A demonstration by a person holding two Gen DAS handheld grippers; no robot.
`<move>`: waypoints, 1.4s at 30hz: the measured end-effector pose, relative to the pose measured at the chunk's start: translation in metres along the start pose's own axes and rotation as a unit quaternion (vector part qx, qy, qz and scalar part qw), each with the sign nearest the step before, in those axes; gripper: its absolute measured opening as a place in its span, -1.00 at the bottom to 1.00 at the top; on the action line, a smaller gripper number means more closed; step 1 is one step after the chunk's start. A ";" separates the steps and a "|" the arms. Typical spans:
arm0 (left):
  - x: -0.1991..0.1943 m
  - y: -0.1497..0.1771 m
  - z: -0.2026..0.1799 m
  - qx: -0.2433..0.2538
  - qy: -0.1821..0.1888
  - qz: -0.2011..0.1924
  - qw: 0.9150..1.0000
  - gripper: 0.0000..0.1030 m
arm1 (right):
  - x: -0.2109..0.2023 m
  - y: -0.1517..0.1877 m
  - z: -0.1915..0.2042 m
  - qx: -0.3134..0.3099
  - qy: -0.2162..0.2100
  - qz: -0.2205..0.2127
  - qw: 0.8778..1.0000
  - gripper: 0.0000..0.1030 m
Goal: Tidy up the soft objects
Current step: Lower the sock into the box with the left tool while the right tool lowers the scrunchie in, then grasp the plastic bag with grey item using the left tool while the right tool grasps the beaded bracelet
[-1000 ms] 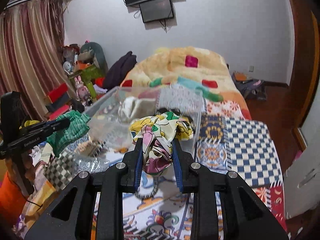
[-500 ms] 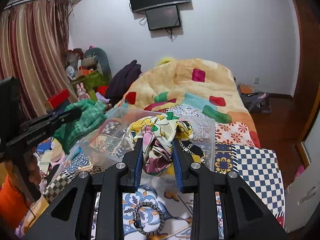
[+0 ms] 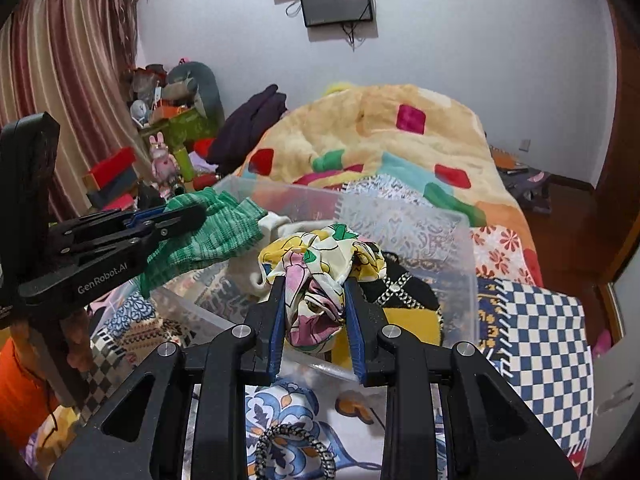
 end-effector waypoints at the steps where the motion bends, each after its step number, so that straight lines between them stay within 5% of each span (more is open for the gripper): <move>1: 0.002 0.001 -0.001 0.003 0.000 0.002 1.000 -0.72 | 0.003 0.002 0.000 -0.001 0.001 0.005 1.000 -0.52; 9: 0.003 0.003 -0.006 0.017 0.001 0.012 1.000 -0.68 | 0.009 0.007 0.002 -0.004 0.002 0.020 1.000 -0.45; 15: -0.001 0.006 -0.006 0.010 0.008 0.023 1.000 -0.30 | 0.005 0.006 0.004 -0.010 0.008 0.019 1.000 -0.16; 25: -0.036 0.004 -0.017 0.022 0.012 0.000 1.000 0.14 | -0.019 -0.001 0.006 -0.013 0.013 -0.005 1.000 -0.08; 27: -0.044 0.004 -0.021 0.026 0.011 -0.006 1.000 0.21 | -0.027 -0.001 0.006 -0.013 0.016 -0.013 1.000 0.17; 32: -0.062 0.007 -0.029 0.029 0.019 -0.017 0.999 0.49 | -0.046 0.005 0.004 -0.015 0.023 -0.032 0.999 0.37; 42: -0.074 0.036 -0.051 0.036 0.042 0.003 0.998 0.76 | -0.054 0.035 -0.002 -0.003 0.022 -0.006 1.000 0.40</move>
Point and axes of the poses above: each gripper's, at about its wrist camera, not at the fingertips, and x roughly the way its jaws point, z to its left, y to its underside, the point moved 5 cm from there along x, roughly the way its jaws point, and after that the axes turned 5 degrees about x, right-handed, at the moved point
